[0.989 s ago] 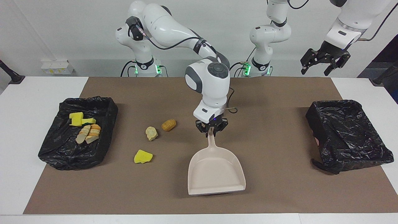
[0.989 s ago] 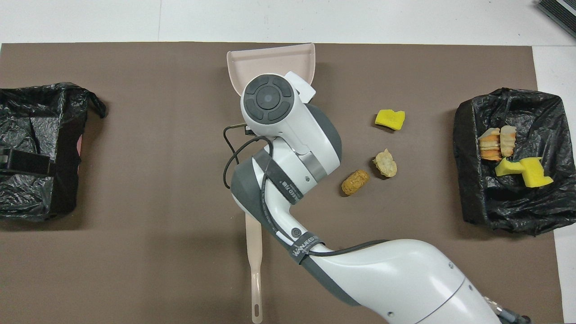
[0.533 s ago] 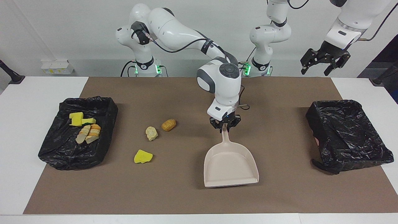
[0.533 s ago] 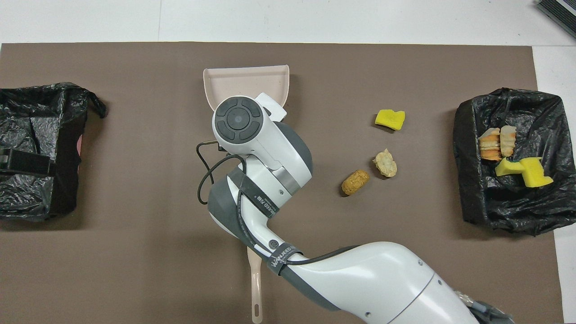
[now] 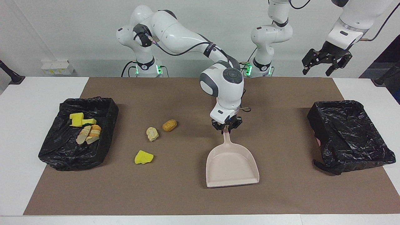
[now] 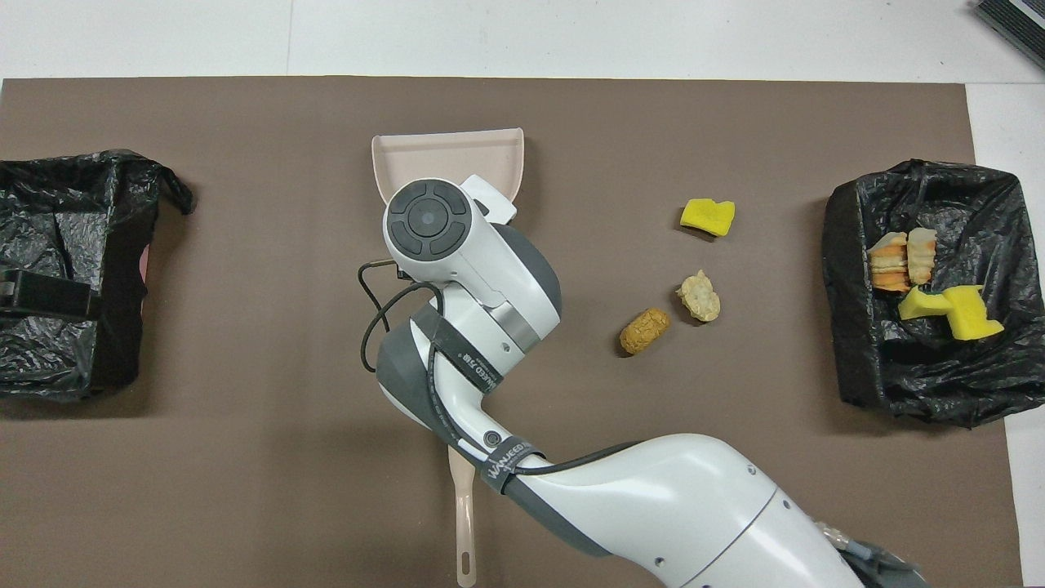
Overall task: Sweep and dump trash in bin
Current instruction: 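Set down the dustpan and release it with the right gripper, then grasp the dustpan with the left gripper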
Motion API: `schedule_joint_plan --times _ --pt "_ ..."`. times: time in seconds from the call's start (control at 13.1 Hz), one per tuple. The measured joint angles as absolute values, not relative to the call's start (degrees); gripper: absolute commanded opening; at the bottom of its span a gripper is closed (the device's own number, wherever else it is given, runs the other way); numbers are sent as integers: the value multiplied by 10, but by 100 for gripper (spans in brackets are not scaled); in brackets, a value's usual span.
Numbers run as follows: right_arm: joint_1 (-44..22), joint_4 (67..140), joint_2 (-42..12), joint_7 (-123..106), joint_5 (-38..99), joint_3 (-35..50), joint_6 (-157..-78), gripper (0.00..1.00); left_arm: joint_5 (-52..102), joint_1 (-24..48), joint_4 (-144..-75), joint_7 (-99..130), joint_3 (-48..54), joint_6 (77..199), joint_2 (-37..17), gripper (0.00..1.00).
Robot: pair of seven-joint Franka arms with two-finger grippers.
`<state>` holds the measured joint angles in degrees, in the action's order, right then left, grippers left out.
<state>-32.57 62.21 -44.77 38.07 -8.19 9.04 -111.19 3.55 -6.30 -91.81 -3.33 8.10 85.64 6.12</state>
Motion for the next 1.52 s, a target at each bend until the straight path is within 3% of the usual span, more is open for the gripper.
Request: schedule_joint_plan --times 0.3,0.38,0.68,0.91,1.52 --pt "-324 616 -443 381 -82 86 -1107 66 35 -63 -918 -33 81 856 61 100" --pt "-323 614 -437 381 -82 86 -1107 76 35 -63 -918 -33 81 856 61 100" --pt "-317 631 -369 389 -59 86 -1067 83 35 -63 -918 -33 81 856 61 100" --pt "-317 723 -280 434 -34 93 -1057 93 35 -63 -918 -33 81 856 61 100" --pt "-399 1078 -83 487 8 101 -1151 93 36 -53 -919 -31 95 859 61 100"
